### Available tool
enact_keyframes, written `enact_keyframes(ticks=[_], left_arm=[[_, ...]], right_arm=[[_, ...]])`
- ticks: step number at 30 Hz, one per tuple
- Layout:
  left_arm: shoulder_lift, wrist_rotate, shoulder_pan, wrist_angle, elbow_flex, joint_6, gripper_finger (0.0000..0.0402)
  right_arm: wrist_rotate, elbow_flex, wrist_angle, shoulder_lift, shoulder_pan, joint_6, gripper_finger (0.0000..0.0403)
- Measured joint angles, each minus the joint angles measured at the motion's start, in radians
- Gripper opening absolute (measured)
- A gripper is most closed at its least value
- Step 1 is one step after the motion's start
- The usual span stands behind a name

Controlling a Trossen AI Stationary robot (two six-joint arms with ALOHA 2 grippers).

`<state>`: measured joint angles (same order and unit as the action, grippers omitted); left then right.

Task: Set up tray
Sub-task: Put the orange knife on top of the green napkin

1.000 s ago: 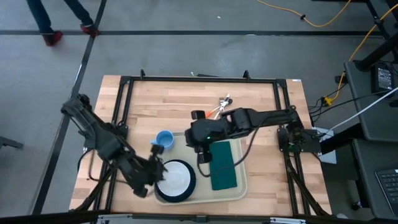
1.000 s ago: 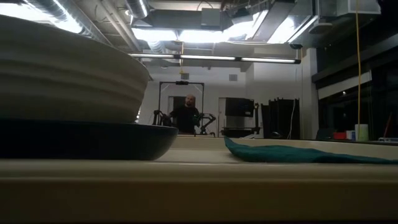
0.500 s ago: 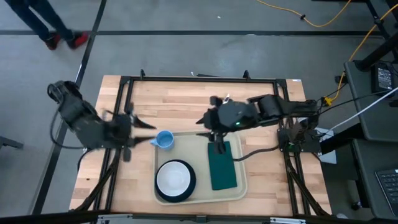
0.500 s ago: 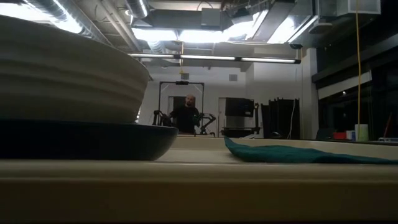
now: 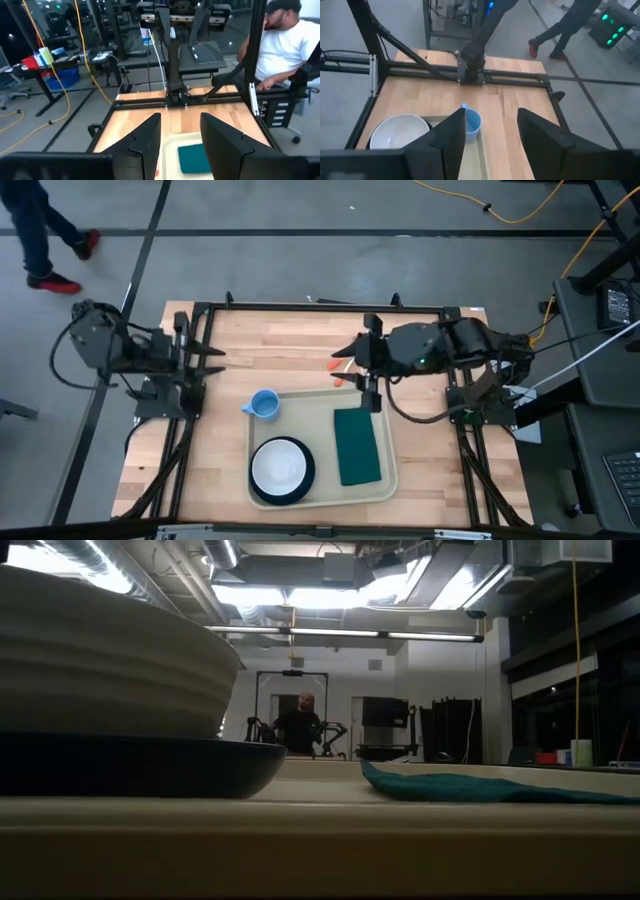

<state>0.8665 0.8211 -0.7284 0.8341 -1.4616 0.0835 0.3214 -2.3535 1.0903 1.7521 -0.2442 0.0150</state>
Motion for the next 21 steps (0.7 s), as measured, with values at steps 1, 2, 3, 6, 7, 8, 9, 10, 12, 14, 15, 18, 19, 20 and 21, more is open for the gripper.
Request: enact_keyframes(ticks=[1,2,3,6,7,8,9,10,12,14,15,18,19,20,21], left_arm=[[-0.017,0.0,0.0,0.0,0.0,-0.002,0.0132],[-0.034,0.0,0.0,0.0,0.0,-0.006,0.0132],[-0.054,0.0,0.0,-0.001,0.0,-0.011,0.0132],[-0.117,0.0,0.0,-0.001,0.0,-0.019,0.0132],[-0.14,0.0,0.0,0.0,0.0,-0.019,0.0132],[-0.162,-0.001,0.0,0.001,0.0,-0.019,0.0132],[-0.182,-0.001,0.0,0.003,0.0,-0.024,0.0132],[-0.201,0.0,0.0,0.007,-0.001,-0.032,0.0132],[-0.231,0.0,0.0,0.021,-0.001,-0.056,0.0132],[-0.255,0.008,0.0,0.029,0.0,-0.076,0.0132],[-0.266,0.019,0.0,0.031,0.0,-0.087,0.0132],[-0.289,0.044,0.0,0.031,0.0,-0.125,0.0132],[-0.293,0.049,0.0,0.031,0.0,-0.136,0.0132],[-0.296,0.053,0.0,0.031,0.0,-0.143,0.0132],[-0.298,0.053,0.0,0.031,0.0,-0.149,0.0132]], right_arm=[[0.0,0.0,-0.011,-0.007,0.006,-0.01,0.0184],[0.008,0.0,-0.013,-0.018,0.011,-0.017,0.0184],[0.025,0.0,-0.018,-0.031,0.019,-0.02,0.0184],[0.069,0.0,-0.039,-0.084,0.044,-0.023,0.0184],[0.076,0.0,-0.041,-0.102,0.055,-0.02,0.0184],[0.077,-0.001,-0.042,-0.117,0.066,-0.019,0.0184],[0.075,-0.002,-0.041,-0.131,0.077,-0.019,0.0184],[0.07,0.001,-0.041,-0.141,0.089,-0.021,0.0184],[0.045,0.013,-0.039,-0.158,0.113,-0.026,0.0184],[-0.001,0.024,-0.025,-0.169,0.145,-0.028,0.0184],[-0.031,0.028,-0.019,-0.172,0.162,-0.027,0.0184],[-0.111,0.049,-0.019,-0.185,0.21,0.009,0.0184],[-0.126,0.061,-0.018,-0.19,0.221,0.023,0.0184],[-0.133,0.079,-0.02,-0.196,0.229,0.035,0.0184],[-0.135,0.103,-0.025,-0.204,0.234,0.044,0.0184]])
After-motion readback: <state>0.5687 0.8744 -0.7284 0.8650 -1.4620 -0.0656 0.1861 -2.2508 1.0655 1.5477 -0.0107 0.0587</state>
